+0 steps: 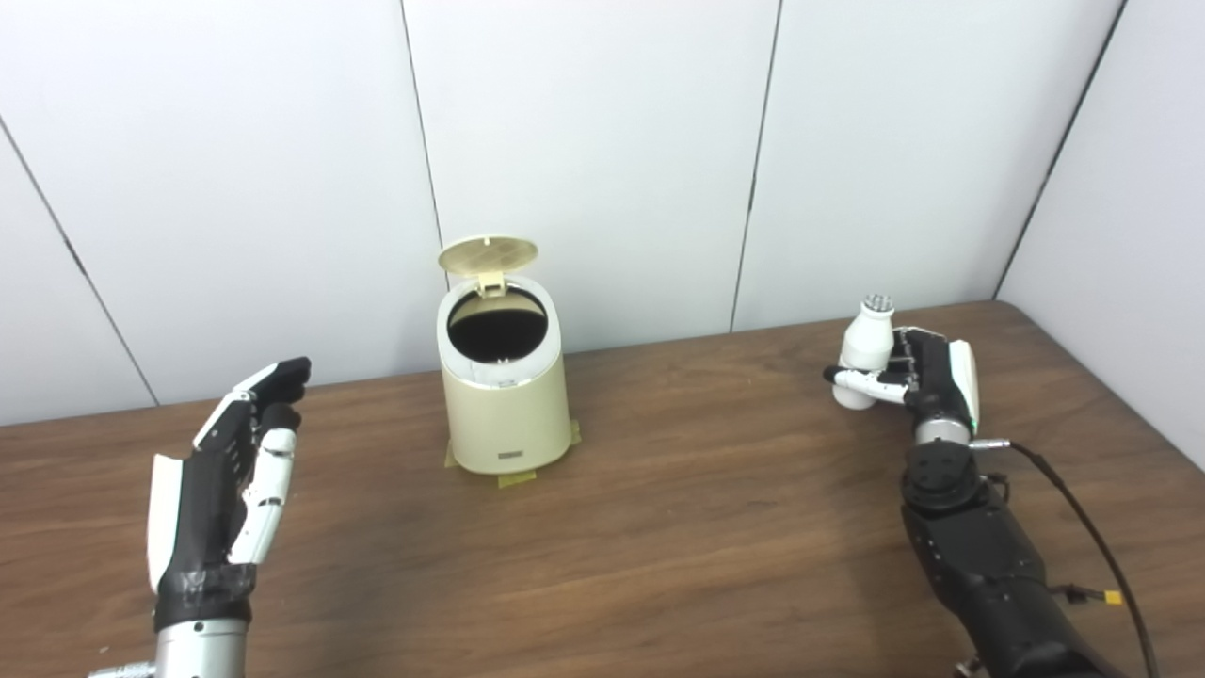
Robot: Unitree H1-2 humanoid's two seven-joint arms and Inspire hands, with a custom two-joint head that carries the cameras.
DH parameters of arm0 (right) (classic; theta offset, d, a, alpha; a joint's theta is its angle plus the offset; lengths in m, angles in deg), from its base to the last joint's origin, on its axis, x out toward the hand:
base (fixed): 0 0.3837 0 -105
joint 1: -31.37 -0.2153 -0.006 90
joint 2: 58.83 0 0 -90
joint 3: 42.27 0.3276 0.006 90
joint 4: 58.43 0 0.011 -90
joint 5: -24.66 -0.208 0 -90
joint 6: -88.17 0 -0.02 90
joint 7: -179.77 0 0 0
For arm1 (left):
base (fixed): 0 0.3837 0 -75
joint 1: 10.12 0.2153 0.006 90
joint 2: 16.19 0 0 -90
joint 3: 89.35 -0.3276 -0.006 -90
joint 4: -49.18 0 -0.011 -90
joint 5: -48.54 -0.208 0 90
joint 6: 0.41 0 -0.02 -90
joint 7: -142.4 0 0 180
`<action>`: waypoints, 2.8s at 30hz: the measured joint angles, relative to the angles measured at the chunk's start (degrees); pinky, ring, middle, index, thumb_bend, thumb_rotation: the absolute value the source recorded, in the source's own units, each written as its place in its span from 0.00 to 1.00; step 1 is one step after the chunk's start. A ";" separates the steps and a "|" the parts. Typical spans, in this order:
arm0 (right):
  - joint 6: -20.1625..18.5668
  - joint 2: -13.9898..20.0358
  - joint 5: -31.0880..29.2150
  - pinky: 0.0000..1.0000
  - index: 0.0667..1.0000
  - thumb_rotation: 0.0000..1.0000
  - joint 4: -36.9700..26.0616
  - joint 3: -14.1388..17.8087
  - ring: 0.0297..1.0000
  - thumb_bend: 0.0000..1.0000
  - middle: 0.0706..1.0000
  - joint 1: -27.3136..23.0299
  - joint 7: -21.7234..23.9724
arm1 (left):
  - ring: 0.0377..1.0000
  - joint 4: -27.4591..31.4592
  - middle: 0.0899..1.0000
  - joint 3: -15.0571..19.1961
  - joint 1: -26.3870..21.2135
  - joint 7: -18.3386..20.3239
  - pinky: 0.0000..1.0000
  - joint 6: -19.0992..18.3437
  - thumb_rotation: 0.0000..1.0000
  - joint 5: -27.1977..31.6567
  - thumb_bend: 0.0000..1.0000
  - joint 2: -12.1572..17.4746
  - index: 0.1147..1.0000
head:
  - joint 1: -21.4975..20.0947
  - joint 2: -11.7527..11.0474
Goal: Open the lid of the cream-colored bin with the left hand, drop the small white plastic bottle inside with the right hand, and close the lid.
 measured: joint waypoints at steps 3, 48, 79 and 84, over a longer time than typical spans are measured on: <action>-0.15 0.01 0.23 0.49 0.44 0.00 0.06 -0.15 0.55 0.53 0.46 -0.08 -0.08 | 0.80 0.00 0.78 0.00 0.00 -0.01 0.76 -0.01 0.80 -0.03 0.37 -0.01 0.76 | 0.00 0.00; -16.24 -3.84 -1.40 0.34 0.47 0.00 -33.74 -2.85 0.40 0.52 0.46 4.26 13.85 | 0.80 0.83 0.79 -0.55 -0.04 0.01 0.75 -1.70 0.81 -2.07 0.33 -1.03 0.77 | 1.76 0.26; -22.50 -9.00 4.04 0.31 0.47 0.00 -50.47 -13.02 0.40 0.52 0.44 2.34 24.87 | 0.81 0.06 0.80 -2.15 -0.13 -0.77 0.74 0.14 0.80 -4.18 0.34 -1.79 0.79 | 7.65 -0.35; -23.06 -10.78 3.31 0.33 0.45 0.00 -50.82 -13.14 0.41 0.52 0.45 1.37 26.36 | 0.80 0.06 0.79 -2.51 -0.14 -1.61 0.74 0.14 0.80 -4.69 0.33 -2.72 0.79 | 8.52 -0.53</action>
